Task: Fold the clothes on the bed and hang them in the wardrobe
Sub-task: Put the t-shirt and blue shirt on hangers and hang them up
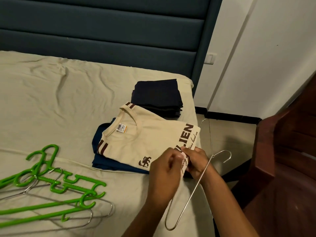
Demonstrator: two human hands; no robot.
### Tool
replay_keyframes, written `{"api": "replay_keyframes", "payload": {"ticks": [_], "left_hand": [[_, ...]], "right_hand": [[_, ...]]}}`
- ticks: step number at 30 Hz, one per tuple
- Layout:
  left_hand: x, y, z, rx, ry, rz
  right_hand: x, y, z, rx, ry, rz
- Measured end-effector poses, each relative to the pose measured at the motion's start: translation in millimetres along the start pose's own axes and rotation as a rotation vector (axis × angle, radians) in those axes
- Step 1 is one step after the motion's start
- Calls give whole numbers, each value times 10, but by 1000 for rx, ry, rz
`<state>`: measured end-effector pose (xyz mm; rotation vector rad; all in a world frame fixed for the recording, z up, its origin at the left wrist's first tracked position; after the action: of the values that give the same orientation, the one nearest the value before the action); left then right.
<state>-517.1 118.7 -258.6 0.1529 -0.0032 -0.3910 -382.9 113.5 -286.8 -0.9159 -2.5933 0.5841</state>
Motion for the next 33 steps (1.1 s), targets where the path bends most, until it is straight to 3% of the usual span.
{"api": "replay_keyframes", "payload": {"ticks": [3,5,7,11,14,17,26,33], "left_hand": [[-401,-255,-494,-388,-227,389],[-473,-335,-739,-616,-387,433],[-435,-288,-785,-696,-608,373],[-399,-95,-626,-696,-1017,435],[-422,9,-559,-618,-1127,500],[-484,108,-499,-542,-1111,504],[-1054,557,-715,-580,-898,594],[-1288,413,-931,-534,-932,587]], "right_hand": [[-3,58,51,63,103,27],[17,11,21,82,118,17],[30,-19,1,88,118,-5],[23,-109,-41,85,166,-7],[0,-164,-57,89,183,-27],[-50,-190,-54,88,166,-28],[-233,-221,65,65,28,10],[-247,-242,195,18,34,3]]}}
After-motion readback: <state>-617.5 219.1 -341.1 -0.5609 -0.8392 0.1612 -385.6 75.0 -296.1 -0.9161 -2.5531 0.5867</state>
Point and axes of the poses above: each hand's wrist, its own y-axis towards the middle knuckle, its own x-axis out of the palm, z = x × y, the point moved 4 cm from there along y, towards the middle knuckle, and after that the axes turned 6 degrees about -y, right-handed, at the moved point
